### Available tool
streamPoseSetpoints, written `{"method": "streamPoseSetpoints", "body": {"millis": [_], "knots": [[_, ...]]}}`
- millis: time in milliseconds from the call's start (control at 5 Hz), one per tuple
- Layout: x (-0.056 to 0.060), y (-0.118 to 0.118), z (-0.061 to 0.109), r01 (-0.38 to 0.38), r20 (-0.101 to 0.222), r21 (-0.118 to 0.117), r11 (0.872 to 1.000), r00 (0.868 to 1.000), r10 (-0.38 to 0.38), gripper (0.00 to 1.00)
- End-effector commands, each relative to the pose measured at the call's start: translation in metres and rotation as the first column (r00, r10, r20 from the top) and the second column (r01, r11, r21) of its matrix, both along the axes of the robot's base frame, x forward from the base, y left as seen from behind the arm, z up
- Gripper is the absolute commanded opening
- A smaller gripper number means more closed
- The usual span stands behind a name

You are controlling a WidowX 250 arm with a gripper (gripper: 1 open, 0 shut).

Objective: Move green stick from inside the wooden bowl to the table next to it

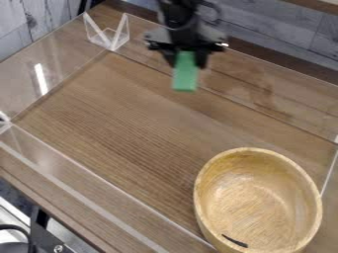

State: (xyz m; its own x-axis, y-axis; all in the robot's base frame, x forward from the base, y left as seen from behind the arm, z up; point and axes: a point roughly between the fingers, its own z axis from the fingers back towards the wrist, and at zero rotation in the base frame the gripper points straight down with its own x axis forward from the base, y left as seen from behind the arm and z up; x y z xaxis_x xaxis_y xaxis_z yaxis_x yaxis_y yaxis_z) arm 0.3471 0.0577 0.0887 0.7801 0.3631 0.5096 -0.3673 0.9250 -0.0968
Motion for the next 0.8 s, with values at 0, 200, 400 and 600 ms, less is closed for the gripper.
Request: {"method": "streamPoseSetpoints", "body": {"millis": [0, 200, 400, 600], "knots": [[0.019, -0.034, 0.017, 0.032, 0.071, 0.003, 0.999, 0.997, -0.032, 0.00], [0.026, -0.070, 0.013, 0.058, 0.082, -0.005, 0.998, 0.995, -0.058, 0.00], [0.026, -0.027, 0.012, 0.010, 0.090, 0.010, 1.000, 0.996, -0.011, 0.00], [0.026, 0.013, 0.012, -0.039, 0.098, 0.020, 0.999, 0.995, 0.037, 0.00]]}}
